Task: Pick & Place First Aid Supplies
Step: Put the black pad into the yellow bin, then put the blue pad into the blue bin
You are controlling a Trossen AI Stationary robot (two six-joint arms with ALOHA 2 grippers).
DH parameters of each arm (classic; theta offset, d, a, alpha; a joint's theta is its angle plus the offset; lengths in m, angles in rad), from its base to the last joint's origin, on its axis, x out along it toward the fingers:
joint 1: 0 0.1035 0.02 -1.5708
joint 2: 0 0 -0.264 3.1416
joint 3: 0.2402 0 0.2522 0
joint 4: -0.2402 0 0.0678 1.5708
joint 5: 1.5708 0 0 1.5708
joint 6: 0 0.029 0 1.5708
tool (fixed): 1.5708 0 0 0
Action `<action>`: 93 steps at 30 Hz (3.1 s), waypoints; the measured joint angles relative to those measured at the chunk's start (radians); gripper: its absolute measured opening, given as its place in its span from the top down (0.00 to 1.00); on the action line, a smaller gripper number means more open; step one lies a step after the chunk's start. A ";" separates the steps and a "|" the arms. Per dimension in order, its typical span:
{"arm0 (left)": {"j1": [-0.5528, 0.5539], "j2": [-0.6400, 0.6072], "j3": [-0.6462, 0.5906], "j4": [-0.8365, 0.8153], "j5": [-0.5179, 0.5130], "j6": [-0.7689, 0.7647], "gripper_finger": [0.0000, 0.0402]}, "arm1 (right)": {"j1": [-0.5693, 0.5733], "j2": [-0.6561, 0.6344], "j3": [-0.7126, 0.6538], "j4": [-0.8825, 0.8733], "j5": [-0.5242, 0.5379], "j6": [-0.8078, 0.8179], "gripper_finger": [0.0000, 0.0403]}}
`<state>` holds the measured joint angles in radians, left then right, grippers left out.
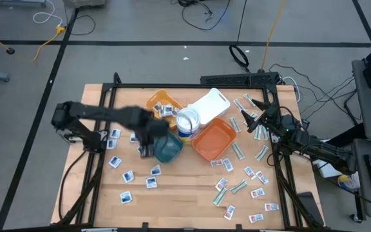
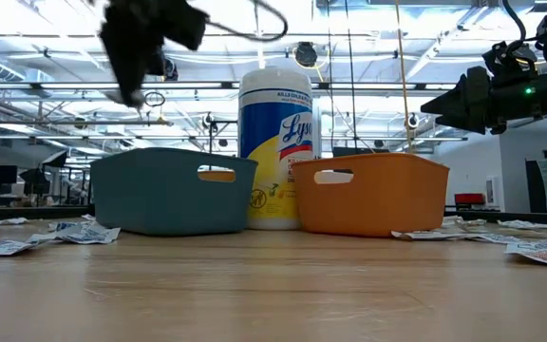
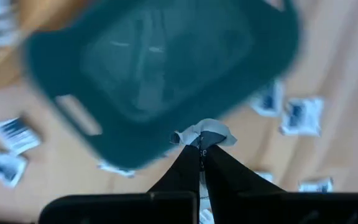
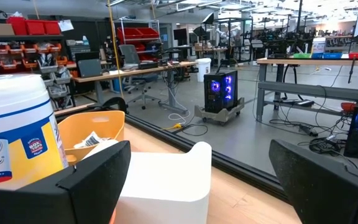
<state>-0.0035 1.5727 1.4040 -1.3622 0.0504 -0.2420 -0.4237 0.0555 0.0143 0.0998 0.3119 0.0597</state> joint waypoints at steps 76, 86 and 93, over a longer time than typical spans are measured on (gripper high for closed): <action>0.822 0.110 -0.028 0.072 -0.057 0.070 0.31 | 0.000 0.000 0.000 0.000 0.000 0.000 0.06; 0.954 0.034 -0.143 0.091 -0.064 -0.001 0.35 | 0.000 0.000 0.000 0.000 0.000 0.000 0.06; 0.966 0.036 -0.255 0.193 -0.062 -0.035 0.34 | 0.000 0.000 0.000 0.000 0.000 0.000 0.06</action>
<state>0.9626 1.6089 1.1493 -1.1690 -0.0113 -0.2767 -0.4238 0.0555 0.0140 0.0998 0.3119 0.0600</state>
